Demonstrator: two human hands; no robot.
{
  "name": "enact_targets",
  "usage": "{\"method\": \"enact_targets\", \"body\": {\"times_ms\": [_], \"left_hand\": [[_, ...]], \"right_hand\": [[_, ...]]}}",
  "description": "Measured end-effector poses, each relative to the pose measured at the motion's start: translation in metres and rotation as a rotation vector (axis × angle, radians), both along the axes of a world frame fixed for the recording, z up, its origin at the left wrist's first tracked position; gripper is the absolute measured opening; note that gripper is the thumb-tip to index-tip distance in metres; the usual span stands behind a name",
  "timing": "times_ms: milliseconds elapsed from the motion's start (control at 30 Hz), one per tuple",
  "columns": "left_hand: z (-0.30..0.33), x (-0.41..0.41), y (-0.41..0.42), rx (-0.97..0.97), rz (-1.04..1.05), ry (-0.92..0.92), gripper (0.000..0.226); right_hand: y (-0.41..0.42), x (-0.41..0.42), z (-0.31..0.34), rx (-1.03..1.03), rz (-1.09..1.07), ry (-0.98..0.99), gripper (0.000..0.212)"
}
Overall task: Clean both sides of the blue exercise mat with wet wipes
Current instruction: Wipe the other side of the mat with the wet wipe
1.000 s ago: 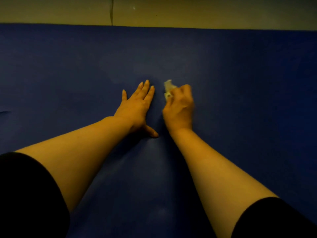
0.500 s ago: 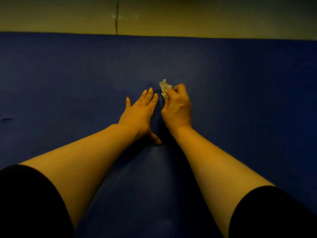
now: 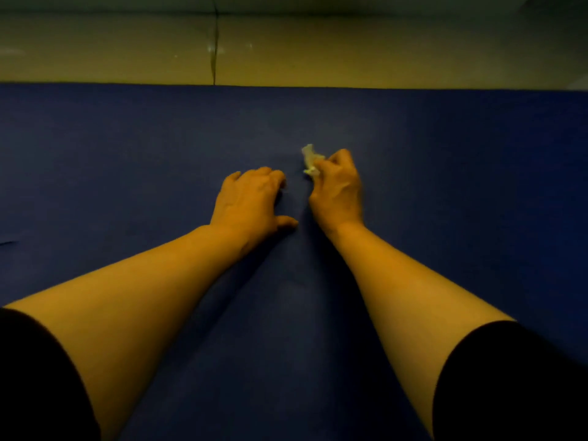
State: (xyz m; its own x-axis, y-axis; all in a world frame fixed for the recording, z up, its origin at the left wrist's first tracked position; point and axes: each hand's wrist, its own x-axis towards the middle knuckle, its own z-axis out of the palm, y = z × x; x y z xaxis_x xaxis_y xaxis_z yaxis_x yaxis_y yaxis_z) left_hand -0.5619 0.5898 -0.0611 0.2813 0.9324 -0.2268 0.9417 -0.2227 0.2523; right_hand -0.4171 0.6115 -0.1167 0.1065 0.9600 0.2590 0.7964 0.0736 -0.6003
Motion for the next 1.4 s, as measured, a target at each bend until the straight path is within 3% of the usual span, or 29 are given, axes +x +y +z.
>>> {"method": "enact_targets", "body": {"times_ms": [133, 233, 367, 433, 500, 600, 733, 867, 967, 1067, 1133, 1200, 1267, 1400], "left_hand": [[-0.004, -0.004, 0.019, -0.059, 0.016, -0.042, 0.091], [-0.009, 0.001, 0.031, -0.169, -0.031, 0.029, 0.107], [0.007, 0.01, 0.048, -0.227, -0.157, 0.3, 0.103], [0.021, 0.013, 0.061, -0.24, -0.184, 0.37, 0.091], [0.03, 0.015, 0.076, -0.223, -0.147, 0.311, 0.084], [0.019, 0.015, 0.087, -0.235, -0.1, 0.21, 0.113], [-0.004, 0.004, 0.09, -0.234, -0.124, 0.159, 0.133], [-0.01, 0.003, 0.101, -0.211, -0.151, 0.196, 0.147], [-0.013, 0.004, 0.106, -0.261, -0.166, 0.157, 0.148], [-0.019, -0.004, 0.108, -0.201, -0.161, 0.099, 0.138], [-0.021, -0.009, 0.113, -0.098, -0.143, 0.051, 0.114], [-0.021, -0.012, 0.118, -0.003, -0.141, 0.027, 0.1], [-0.024, -0.016, 0.124, 0.031, -0.138, -0.009, 0.107], [-0.03, -0.016, 0.135, -0.088, -0.128, -0.029, 0.122]], "right_hand": [[0.025, 0.035, 0.0, -0.066, -0.391, 0.002, 0.019], [0.018, 0.004, 0.0, -0.044, -0.17, -0.036, 0.026], [0.016, 0.001, 0.015, -0.145, 0.167, -0.176, 0.035], [0.031, 0.022, 0.029, -0.298, 0.122, -0.188, 0.029], [0.045, 0.036, 0.037, -0.365, -0.015, -0.187, 0.024], [0.046, 0.013, 0.037, -0.284, -0.092, -0.147, 0.022], [0.043, -0.018, 0.023, -0.202, 0.107, -0.077, 0.012], [0.07, 0.032, 0.024, -0.178, -0.17, -0.032, 0.013], [0.074, 0.043, 0.018, -0.143, -0.364, -0.052, 0.014], [0.069, 0.007, 0.011, -0.057, -0.11, -0.071, 0.012], [0.071, -0.005, 0.007, -0.083, 0.094, -0.084, 0.017], [0.082, 0.004, 0.008, -0.078, 0.16, -0.105, 0.013], [0.095, 0.024, 0.008, -0.036, 0.055, -0.097, 0.003], [0.109, 0.027, 0.002, -0.003, -0.304, -0.014, 0.013]]}}
